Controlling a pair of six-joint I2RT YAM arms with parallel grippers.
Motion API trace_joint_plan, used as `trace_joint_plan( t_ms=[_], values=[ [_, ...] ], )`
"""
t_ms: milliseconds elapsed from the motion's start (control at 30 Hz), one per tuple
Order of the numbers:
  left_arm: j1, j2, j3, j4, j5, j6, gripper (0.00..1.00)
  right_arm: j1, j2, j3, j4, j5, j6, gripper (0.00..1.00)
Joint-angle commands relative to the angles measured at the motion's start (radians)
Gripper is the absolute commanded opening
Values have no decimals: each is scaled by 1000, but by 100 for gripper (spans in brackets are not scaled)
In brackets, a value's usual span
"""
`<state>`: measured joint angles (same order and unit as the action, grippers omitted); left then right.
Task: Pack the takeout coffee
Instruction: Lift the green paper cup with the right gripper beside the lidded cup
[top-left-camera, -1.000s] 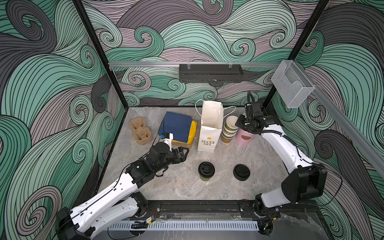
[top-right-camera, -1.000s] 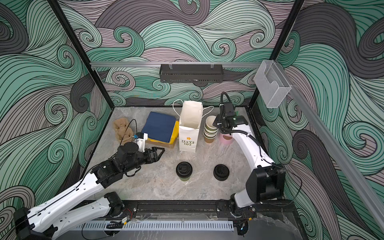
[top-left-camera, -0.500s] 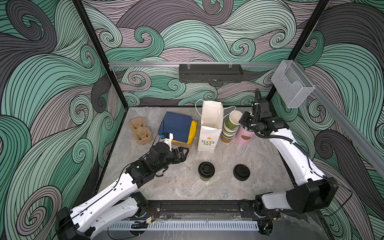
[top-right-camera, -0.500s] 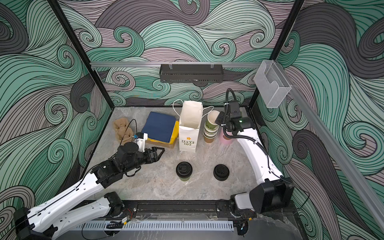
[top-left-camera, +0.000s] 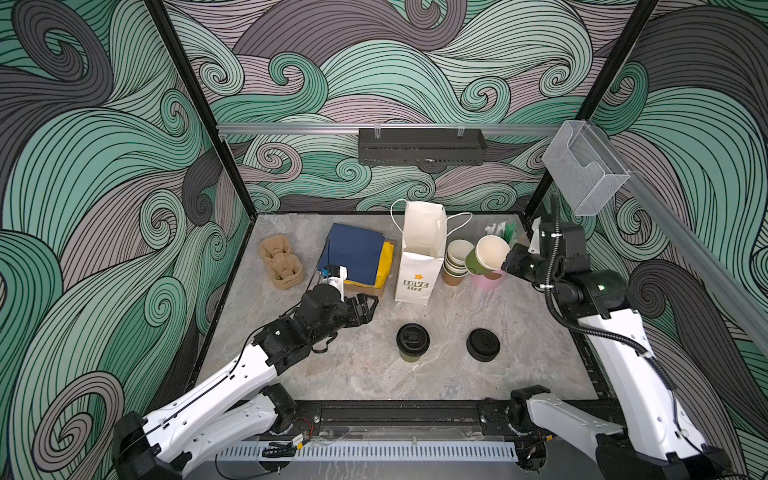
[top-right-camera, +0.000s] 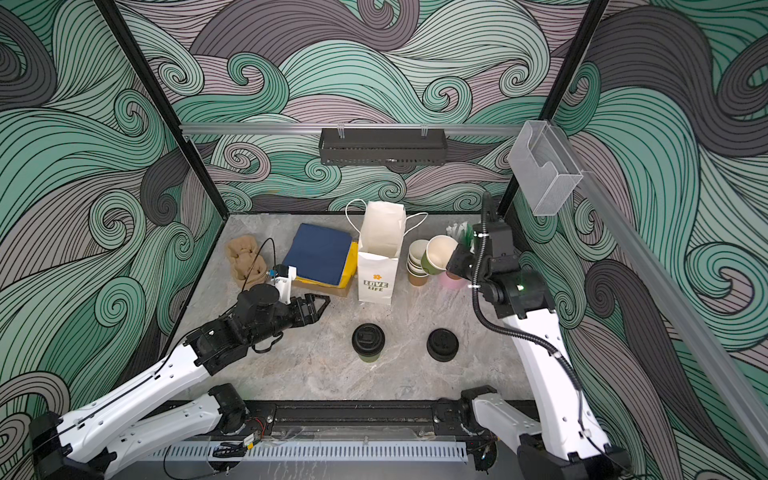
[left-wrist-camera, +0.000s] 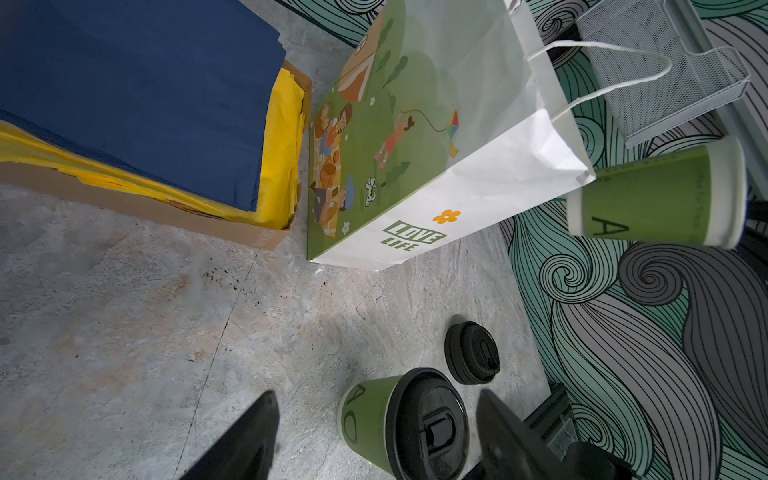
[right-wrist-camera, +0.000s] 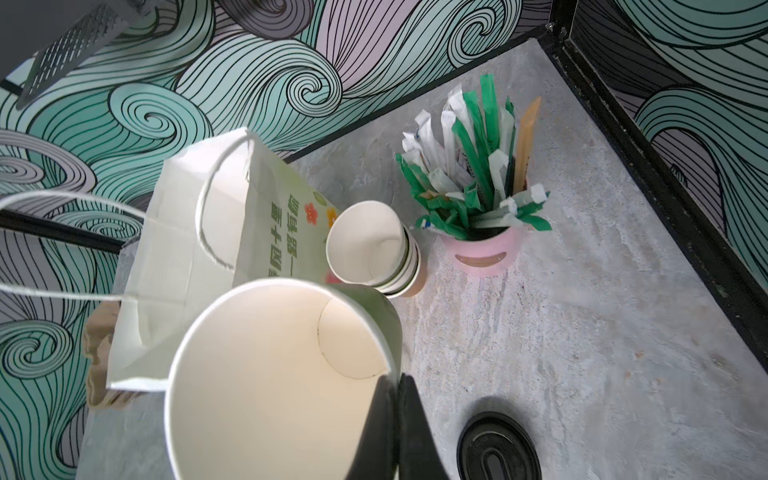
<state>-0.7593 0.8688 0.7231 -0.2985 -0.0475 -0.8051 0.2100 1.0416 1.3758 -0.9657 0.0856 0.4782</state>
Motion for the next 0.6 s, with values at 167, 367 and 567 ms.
trace_joint_plan(
  t_ms=[167, 367, 567],
  values=[
    [19, 69, 6, 48, -32, -34, 77, 78, -146, -14, -247, -188, -175, 0],
    [114, 72, 7, 26, 46, -35, 78, 207, -150, 28, -246, -340, -156, 0],
    [234, -10, -54, 6, 88, -74, 78, 456, -65, 51, -139, -323, -120, 0]
  ],
)
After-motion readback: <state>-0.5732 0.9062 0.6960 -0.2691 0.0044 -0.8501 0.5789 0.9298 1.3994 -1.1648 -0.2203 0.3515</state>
